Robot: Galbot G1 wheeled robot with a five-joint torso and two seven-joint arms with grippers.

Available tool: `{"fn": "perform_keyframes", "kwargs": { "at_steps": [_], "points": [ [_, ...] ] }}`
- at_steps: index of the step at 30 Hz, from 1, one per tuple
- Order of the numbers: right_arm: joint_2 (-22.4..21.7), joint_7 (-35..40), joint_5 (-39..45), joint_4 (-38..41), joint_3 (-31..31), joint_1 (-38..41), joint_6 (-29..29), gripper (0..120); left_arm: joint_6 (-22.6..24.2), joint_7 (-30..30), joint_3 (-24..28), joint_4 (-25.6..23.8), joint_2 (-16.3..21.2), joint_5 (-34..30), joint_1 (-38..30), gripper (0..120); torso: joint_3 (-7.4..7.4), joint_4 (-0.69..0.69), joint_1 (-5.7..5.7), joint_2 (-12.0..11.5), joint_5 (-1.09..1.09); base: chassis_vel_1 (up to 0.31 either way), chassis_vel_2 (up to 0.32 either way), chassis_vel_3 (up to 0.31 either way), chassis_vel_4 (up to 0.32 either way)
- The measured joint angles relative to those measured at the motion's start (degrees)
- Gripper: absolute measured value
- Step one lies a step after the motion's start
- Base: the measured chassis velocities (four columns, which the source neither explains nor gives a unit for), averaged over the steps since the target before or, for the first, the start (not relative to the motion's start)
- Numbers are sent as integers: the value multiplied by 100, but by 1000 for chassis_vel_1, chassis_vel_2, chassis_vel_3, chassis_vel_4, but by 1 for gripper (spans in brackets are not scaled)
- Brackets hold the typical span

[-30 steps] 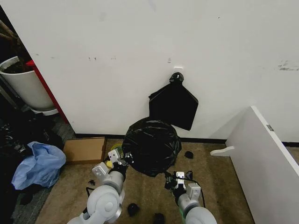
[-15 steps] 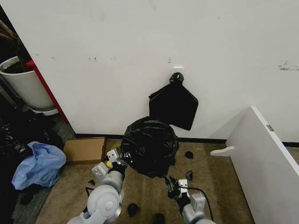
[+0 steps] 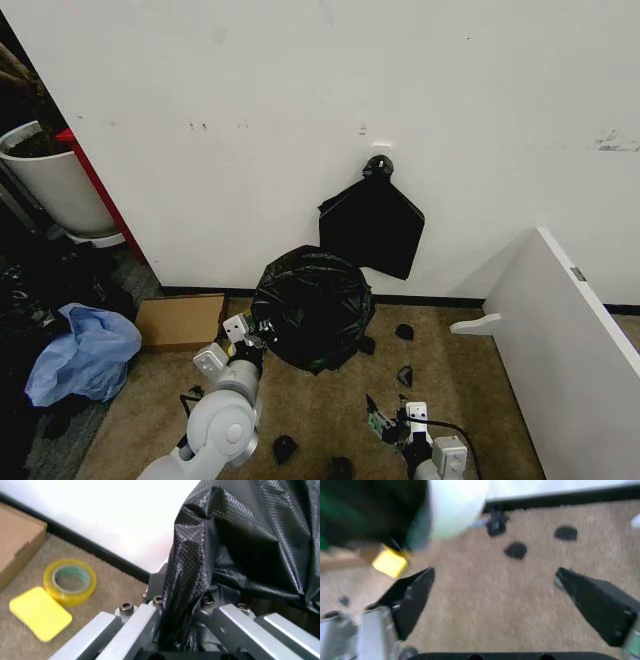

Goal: Place the garbage bag over the trash bin.

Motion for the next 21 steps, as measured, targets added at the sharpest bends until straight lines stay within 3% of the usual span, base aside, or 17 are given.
{"fn": "perform_keyframes", "kwargs": {
  "at_steps": [4, 7, 14, 15, 21],
  "points": [
    [-41, 191, 138, 817, -35, 106, -317, 100, -8, 50, 82, 85, -27, 338, -13, 1, 0, 0, 0, 0, 0, 0, 0, 0, 0],
    [-101, 219, 255, 1109, -48, 207, -505, 93, -13, 123, 159, 168, -28, 695, -15, 1, 0, 0, 0, 0, -1, 0, 0, 0, 0],
    [-334, 106, 448, 1111, -311, 980, -995, 67, -13, 275, 582, 443, -87, 1872, -198, 1, 1, -1, 0, 0, 0, 0, 0, 0, 0],
    [-334, 106, 448, 1111, -311, 980, -995, 67, -13, 275, 582, 443, -87, 1872, -198, 1, 1, -1, 0, 0, 0, 0, 0, 0, 0],
    [-354, 37, 494, 679, -543, 1707, -1391, 39, 44, 309, 874, 553, -130, 2303, -381, 1, 1, 0, 0, 0, 0, 0, 0, 0, 0]
  ]
}}
